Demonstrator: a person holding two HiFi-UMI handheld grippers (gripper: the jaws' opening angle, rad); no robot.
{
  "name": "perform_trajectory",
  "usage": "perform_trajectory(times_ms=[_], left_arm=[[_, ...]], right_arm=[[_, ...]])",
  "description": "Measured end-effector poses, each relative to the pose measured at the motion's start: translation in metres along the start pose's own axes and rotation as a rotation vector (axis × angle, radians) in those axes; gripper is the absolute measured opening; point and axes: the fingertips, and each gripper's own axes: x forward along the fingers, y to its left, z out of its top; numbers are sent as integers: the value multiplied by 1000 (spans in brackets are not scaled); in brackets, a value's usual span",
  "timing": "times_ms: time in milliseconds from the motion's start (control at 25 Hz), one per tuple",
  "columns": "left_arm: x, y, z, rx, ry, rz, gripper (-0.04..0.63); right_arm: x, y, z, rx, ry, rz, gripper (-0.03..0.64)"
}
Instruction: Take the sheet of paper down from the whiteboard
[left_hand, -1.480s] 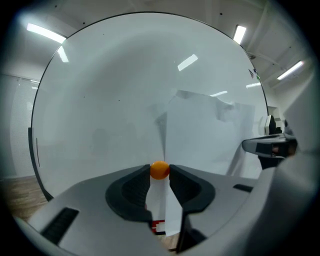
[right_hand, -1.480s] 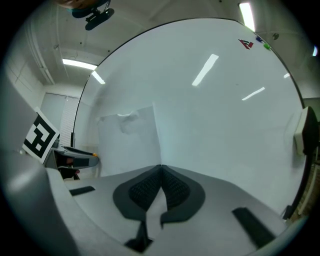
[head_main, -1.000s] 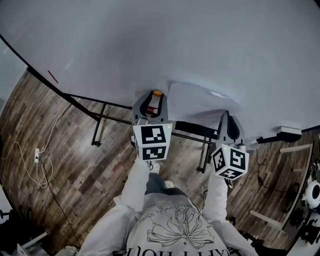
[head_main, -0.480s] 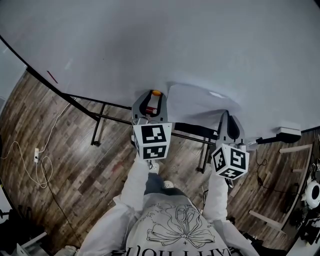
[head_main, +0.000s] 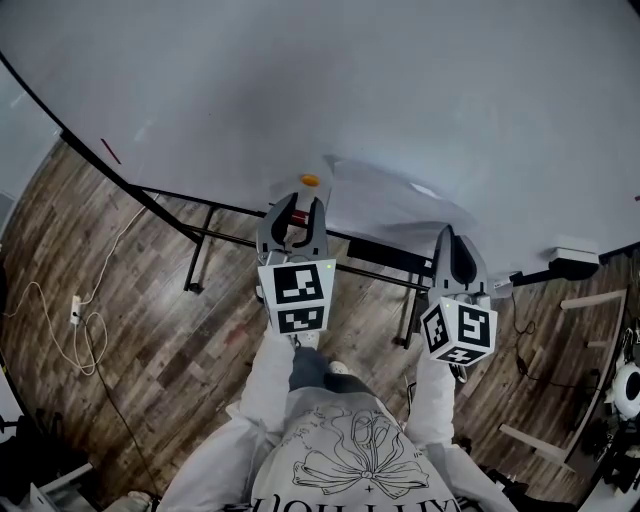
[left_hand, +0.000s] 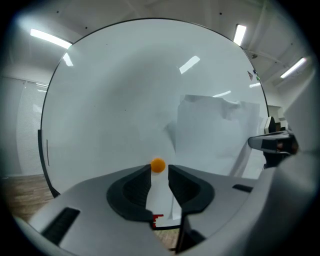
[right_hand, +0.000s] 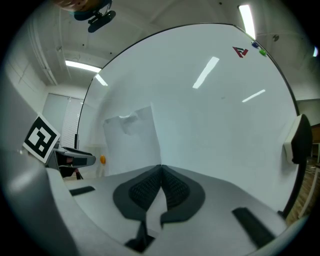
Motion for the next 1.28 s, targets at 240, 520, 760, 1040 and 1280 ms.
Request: perform_trajectory(times_ms=[240, 520, 760, 1040, 1280], left_arm=[[-43, -9, 21, 0, -60, 30, 62], [-85, -20, 30, 0, -98, 58, 41], [-108, -22, 35, 4, -119, 83, 37], [-125, -23, 38, 12, -125, 107, 31], [-132, -20, 42, 20, -134, 124, 31]], right_arm=[[-27, 2, 16, -16, -46, 32, 3], [-54, 9, 31, -19, -90, 69, 3], [-65, 13, 40, -20, -104, 78, 3], [-69, 17, 45, 6, -118, 96, 3], [-68, 19, 49, 7, -123, 106, 3]])
